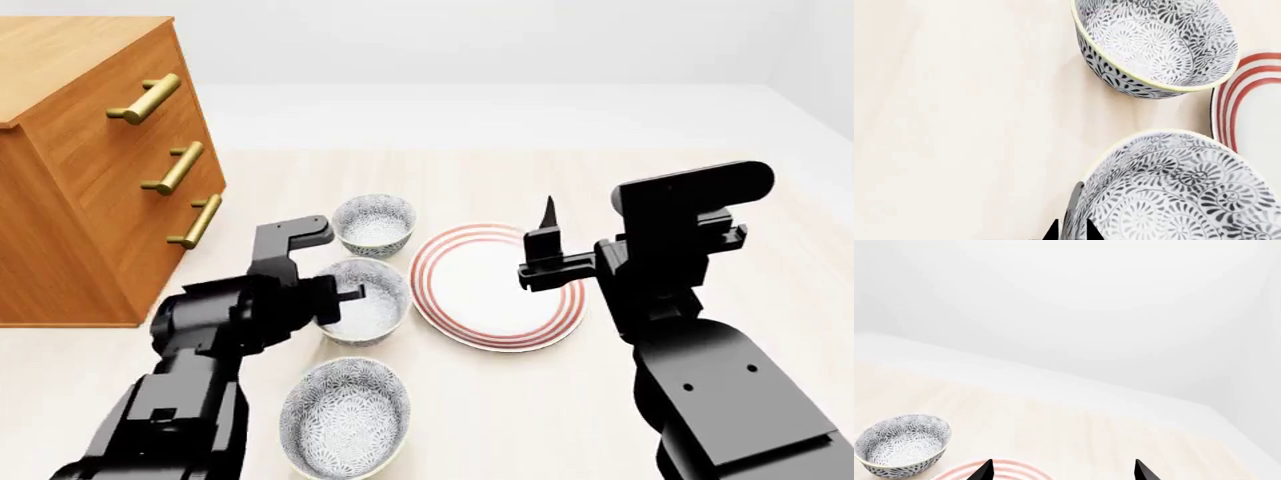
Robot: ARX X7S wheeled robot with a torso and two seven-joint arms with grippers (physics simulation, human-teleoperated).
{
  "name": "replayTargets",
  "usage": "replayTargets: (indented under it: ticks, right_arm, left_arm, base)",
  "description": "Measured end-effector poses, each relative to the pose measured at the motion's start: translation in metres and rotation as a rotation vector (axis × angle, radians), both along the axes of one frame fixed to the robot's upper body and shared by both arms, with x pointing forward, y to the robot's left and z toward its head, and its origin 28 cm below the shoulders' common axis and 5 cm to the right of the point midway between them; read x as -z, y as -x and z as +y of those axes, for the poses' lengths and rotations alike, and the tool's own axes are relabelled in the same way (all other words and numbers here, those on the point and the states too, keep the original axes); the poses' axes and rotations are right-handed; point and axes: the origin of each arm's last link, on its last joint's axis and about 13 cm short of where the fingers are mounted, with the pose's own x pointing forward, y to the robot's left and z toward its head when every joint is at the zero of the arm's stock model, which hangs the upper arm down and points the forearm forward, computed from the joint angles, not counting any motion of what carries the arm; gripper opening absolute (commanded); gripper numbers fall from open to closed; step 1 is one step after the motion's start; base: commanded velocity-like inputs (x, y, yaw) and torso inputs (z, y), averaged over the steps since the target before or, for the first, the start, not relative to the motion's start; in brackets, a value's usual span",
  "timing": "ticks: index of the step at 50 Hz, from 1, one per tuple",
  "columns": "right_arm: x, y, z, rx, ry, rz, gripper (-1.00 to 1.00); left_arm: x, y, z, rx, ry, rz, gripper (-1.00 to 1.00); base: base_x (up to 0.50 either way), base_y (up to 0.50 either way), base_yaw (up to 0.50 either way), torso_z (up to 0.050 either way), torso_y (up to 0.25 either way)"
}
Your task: Stack the bowl in the middle on the bowl at the back.
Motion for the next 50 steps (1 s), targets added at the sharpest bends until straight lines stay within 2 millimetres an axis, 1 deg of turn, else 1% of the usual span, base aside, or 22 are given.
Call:
replayTargets:
  ticks: [14,26,38,50]
  right_arm:
    - [-0.004,0.003,0.001,-0.005,-0.005,-0.017,1.0]
    - [-0.007,0.005,0.002,-0.005,-0.005,-0.032,1.0]
    - [-0.012,0.007,0.002,-0.005,-0.003,-0.045,1.0]
    - [-0.015,0.013,0.004,-0.007,-0.005,-0.061,1.0]
  left_arm:
    - [-0.026,0.011,0.01,-0.083,-0.02,-0.067,-1.0]
    - [-0.047,0.018,0.018,-0.164,0.011,-0.105,-1.0]
    - [-0.078,0.048,0.022,-0.176,0.101,-0.109,-1.0]
    - [-0.093,0.084,0.025,-0.139,0.128,-0.109,-1.0]
  base:
    - [0.0,0.0,0.0,0.0,0.0]
    - [0.0,0.0,0.0,0.0,0.0]
    - [0.0,0.0,0.0,0.0,0.0]
    - [0.0,0.0,0.0,0.0,0.0]
